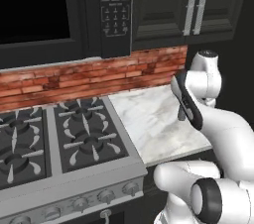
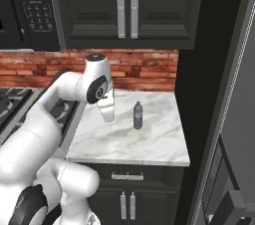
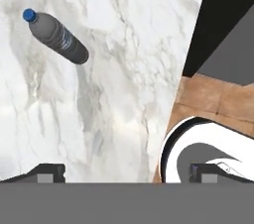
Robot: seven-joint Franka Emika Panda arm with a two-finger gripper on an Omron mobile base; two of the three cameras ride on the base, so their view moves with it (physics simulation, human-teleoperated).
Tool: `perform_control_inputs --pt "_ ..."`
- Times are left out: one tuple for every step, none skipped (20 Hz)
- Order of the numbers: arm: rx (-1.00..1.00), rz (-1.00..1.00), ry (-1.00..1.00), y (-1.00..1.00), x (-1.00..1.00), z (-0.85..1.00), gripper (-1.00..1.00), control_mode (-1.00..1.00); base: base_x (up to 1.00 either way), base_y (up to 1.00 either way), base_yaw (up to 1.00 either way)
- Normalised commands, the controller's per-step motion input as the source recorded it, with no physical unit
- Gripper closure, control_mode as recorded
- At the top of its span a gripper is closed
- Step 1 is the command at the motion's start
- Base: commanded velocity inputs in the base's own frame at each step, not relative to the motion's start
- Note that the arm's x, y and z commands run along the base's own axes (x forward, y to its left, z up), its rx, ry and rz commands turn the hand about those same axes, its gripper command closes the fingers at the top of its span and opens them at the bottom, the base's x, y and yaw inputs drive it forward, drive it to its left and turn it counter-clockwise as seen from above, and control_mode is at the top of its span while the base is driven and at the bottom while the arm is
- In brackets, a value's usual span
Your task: Take the bottled waters from the counter and place them in the freezer to freeze. Close the freezer door after placing the bottles.
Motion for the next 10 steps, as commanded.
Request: perform_control_inputs --pt "-0.31 0.01 0.00 0.95 0.04 -0.29 -1.00 -1.00 0.00 0.00 0.00" --pt "-0.34 0.00 0.00 1.00 0.04 -0.34 -1.00 -1.00 0.00 0.00 0.00" --pt "-0.38 0.00 0.00 1.00 0.06 -0.34 -1.00 -1.00 0.00 0.00 0.00" --pt "-0.39 0.00 0.00 1.00 0.05 -0.33 -1.00 -1.00 0.00 0.00 0.00" --pt "-0.37 0.00 0.00 1.00 0.09 -0.30 -1.00 -1.00 0.00 0.00 0.00" --pt "-0.36 0.00 0.01 0.84 0.06 -0.26 -1.00 -1.00 0.00 0.00 0.00" --pt "-0.40 0.00 0.00 0.62 0.00 -0.26 -1.00 -1.00 0.00 0.00 0.00" --pt "-0.42 0.00 0.00 0.45 0.00 -0.28 -1.00 -1.00 0.00 0.00 0.00" --pt "-0.40 -0.09 0.00 0.25 0.00 -0.24 -1.00 -1.00 0.00 0.00 0.00" --pt "-0.39 -0.15 -0.01 0.06 0.00 -0.20 -1.00 -1.00 0.00 0.00 0.00"
